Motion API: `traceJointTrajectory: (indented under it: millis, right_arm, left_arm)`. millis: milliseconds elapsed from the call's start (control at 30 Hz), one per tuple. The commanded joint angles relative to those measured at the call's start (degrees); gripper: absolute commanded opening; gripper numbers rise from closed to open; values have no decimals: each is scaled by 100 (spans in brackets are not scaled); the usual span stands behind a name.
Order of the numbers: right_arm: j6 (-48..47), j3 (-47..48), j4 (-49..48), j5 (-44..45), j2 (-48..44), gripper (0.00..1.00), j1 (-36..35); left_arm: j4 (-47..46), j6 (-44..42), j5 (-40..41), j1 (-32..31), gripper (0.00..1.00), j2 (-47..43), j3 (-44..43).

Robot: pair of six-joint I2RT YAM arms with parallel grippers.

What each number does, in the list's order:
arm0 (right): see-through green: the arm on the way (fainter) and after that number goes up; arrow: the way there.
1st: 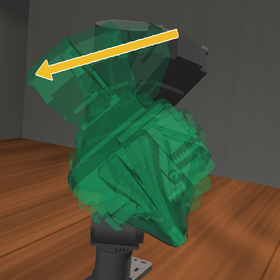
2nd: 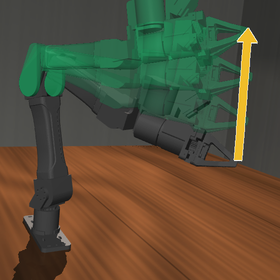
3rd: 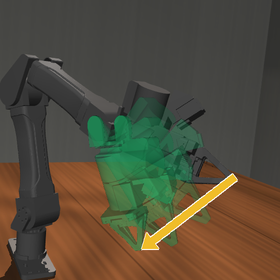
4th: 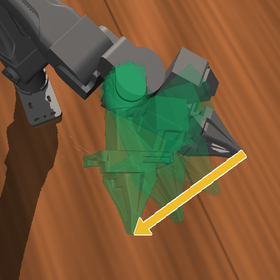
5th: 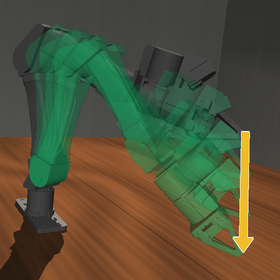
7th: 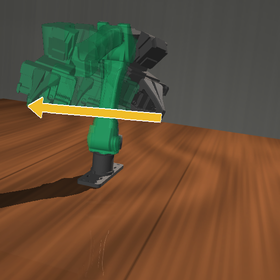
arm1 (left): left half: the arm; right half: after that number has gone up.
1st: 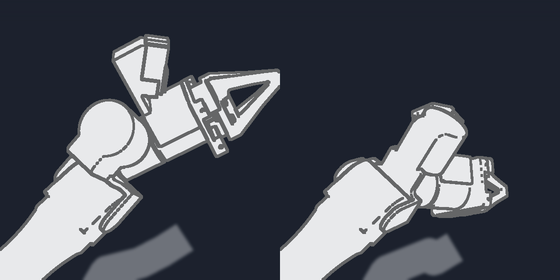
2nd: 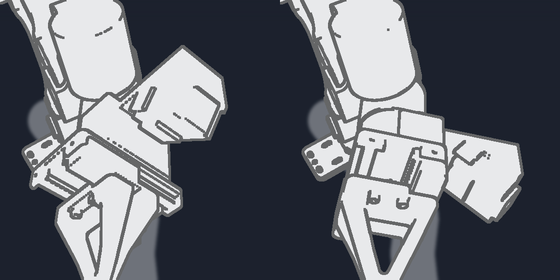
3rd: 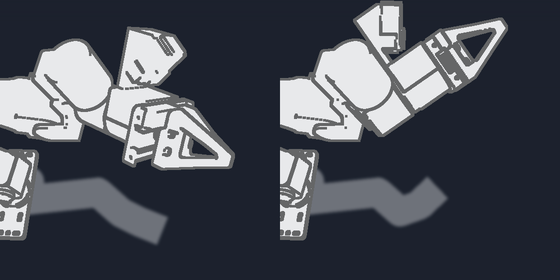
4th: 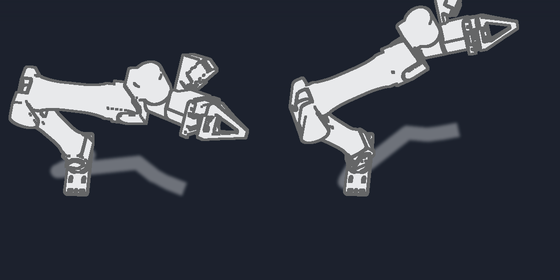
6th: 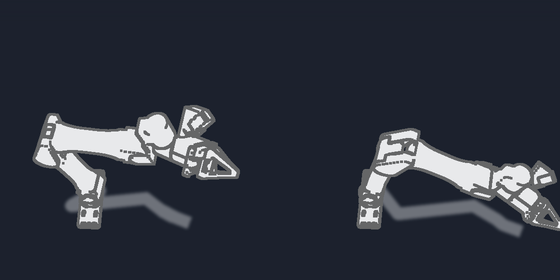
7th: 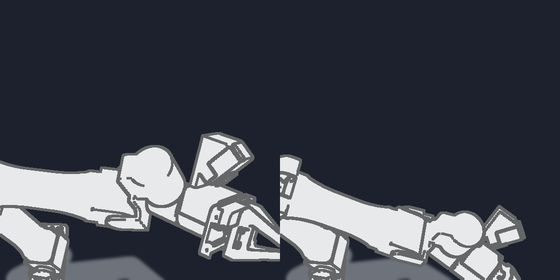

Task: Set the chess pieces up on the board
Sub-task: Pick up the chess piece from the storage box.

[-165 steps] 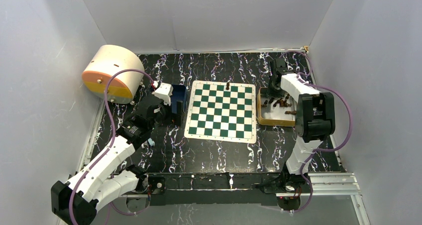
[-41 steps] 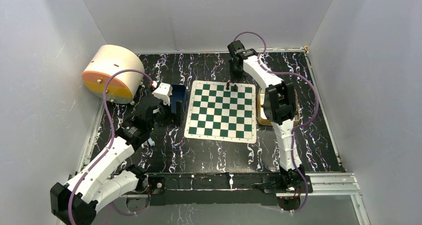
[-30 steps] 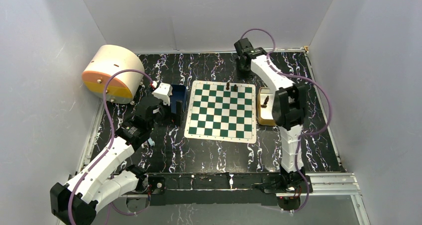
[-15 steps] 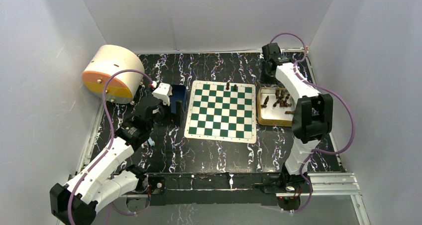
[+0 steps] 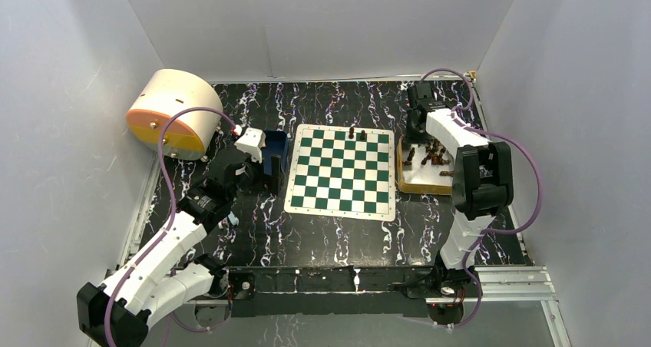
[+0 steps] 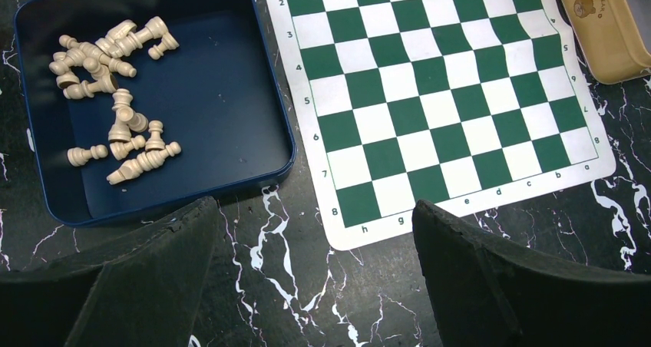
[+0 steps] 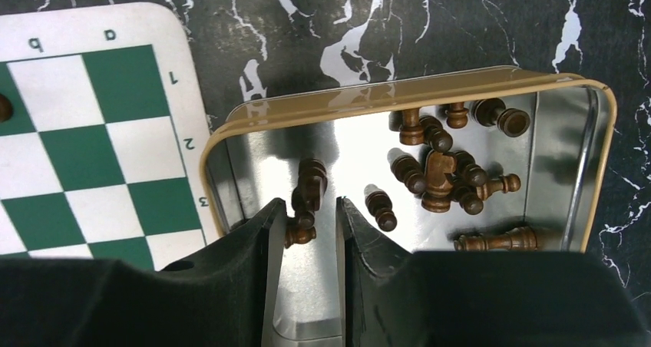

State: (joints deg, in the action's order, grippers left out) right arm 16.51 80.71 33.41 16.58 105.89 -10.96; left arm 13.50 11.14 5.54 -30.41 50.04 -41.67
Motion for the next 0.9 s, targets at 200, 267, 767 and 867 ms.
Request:
traceJointTrajectory:
  millis: [200,267,767,867]
  right_arm:
    - [-39,-40,-386,162,162,36,94]
    - [-26,-69,-396,105,177,36,101]
    - [102,-165,-184,-31,160,33,90]
    - [132,-232,-185,-67,94,32,93]
  left_arm:
    - [-47,-24,11,36,94,-14,9]
    - [-40,-31,17,36,94,-12,2]
    - [-51,-24,-1,36,94,40,-7]
    - [-49,-24,2,36,94,38,-3]
